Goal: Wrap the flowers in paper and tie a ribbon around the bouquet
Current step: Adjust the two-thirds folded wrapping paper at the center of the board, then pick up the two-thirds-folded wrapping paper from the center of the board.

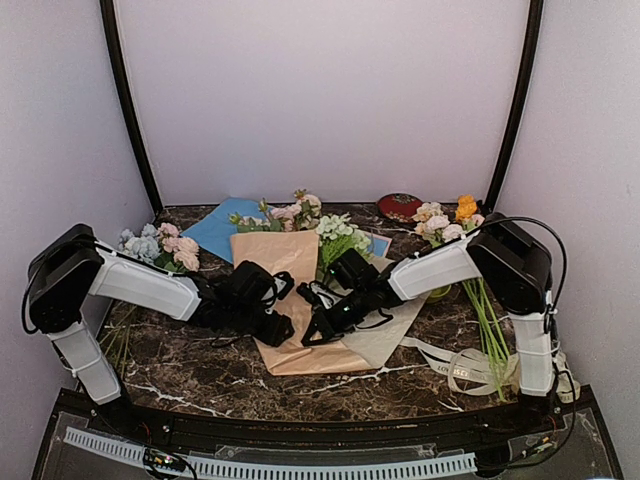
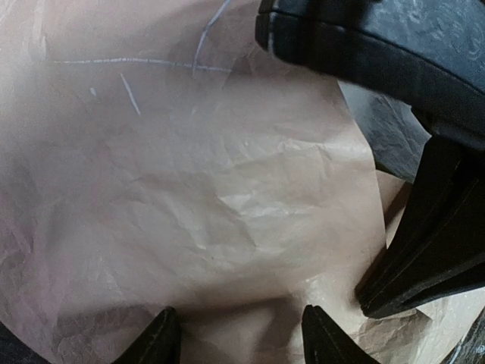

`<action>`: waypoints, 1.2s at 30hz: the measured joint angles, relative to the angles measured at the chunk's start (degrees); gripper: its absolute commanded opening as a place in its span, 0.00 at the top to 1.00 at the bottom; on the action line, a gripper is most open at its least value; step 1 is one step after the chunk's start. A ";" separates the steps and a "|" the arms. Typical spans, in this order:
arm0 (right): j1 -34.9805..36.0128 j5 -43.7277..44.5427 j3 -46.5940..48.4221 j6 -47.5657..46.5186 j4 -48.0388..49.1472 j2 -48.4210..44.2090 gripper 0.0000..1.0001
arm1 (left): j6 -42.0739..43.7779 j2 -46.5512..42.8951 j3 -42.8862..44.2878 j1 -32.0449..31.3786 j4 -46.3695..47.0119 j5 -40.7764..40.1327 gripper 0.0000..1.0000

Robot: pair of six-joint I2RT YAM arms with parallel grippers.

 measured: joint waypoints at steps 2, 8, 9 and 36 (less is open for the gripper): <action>-0.24 0.35 0.15 -0.66 -0.72 0.00 0.97 | 0.39 -0.37 0.07 0.00 -0.83 0.02 0.44; -0.33 0.33 0.00 -0.20 -0.74 0.00 0.95 | 5.99 -8.68 -2.08 -1.29 -4.07 -1.03 0.49; -0.35 0.17 -0.02 0.24 -0.57 0.00 0.95 | 7.58 -10.34 -2.47 -2.05 -4.52 -1.64 0.52; 2.64 11.45 -0.20 7.43 -0.92 -2.14 0.95 | 4.42 -10.71 -8.61 -18.78 -8.63 -7.06 0.58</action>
